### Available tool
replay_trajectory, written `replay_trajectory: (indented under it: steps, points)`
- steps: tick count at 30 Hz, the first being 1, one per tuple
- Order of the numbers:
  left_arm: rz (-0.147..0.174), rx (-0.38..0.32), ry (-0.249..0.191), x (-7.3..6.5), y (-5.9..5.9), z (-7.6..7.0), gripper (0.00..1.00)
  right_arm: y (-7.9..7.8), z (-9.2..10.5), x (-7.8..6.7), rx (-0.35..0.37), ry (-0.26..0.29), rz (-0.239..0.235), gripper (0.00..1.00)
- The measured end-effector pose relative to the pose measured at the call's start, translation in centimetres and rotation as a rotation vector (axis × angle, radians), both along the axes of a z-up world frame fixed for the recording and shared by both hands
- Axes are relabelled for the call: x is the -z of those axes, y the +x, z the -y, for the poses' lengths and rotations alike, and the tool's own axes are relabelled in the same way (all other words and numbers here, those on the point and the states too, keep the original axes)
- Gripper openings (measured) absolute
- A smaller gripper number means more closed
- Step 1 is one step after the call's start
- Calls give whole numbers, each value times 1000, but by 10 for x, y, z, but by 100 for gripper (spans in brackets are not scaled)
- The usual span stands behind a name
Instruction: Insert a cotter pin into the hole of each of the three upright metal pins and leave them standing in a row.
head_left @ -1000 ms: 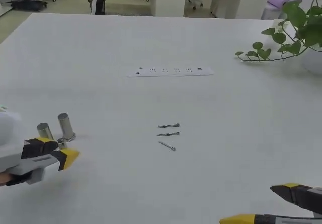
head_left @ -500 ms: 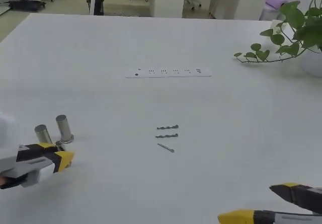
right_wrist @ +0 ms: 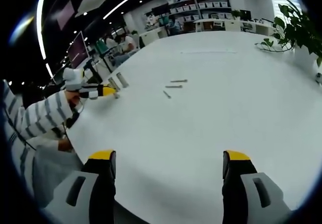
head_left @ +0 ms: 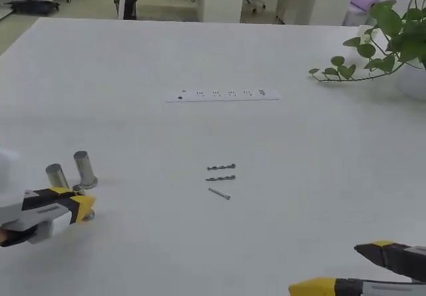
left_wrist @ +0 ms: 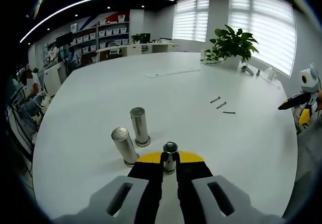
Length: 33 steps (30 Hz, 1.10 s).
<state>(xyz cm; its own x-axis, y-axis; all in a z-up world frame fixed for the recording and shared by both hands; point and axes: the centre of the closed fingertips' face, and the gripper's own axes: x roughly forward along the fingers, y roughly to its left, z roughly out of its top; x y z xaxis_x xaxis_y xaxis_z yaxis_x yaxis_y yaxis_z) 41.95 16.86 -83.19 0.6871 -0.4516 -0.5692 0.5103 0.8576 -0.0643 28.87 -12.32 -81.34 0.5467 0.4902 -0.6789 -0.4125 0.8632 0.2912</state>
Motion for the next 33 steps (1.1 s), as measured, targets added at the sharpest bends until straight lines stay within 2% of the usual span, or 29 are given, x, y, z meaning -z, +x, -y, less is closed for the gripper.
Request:
replay_trajectory:
  steps: [2,5,8,11,17,18,19,20,24,26,28,30,33]
  points:
    - [-1,1,2,0,0,0,8,0,0,0,3,2,-2,89]
    - [-26,-24,-33,0,-3,0,7,0,1,-2,-4,-6,19,86]
    - [-22,-16,-13,0,-5,0,7,1,2,-2,-13,-21,25,85]
    - [-29,-12,-16,0,-9,2,7,1,1,-3,-21,-27,34,85]
    - [-17,5,-21,-6,-17,9,7,1,-3,-5,-35,-21,45,85]
    - [-17,7,-26,-8,-17,11,7,1,-4,-5,-39,-23,48,85]
    - [-20,4,-55,-10,-19,14,7,1,-4,-5,-42,-23,51,85]
    - [-17,12,-54,-12,-21,16,7,1,-5,-6,-42,-21,56,85]
    - [2,36,-69,-22,-28,27,7,5,-7,-11,-41,-12,102,86]
    - [7,42,-76,-25,-30,31,7,5,-8,-12,-45,-9,109,87]
    - [9,47,-80,-27,-33,35,7,6,-10,-13,-53,-7,116,87]
    - [11,51,-78,-27,-35,37,7,10,-10,-18,-53,-1,164,84]
    - [19,60,-72,-28,-39,43,7,11,-12,-22,-49,23,178,81]
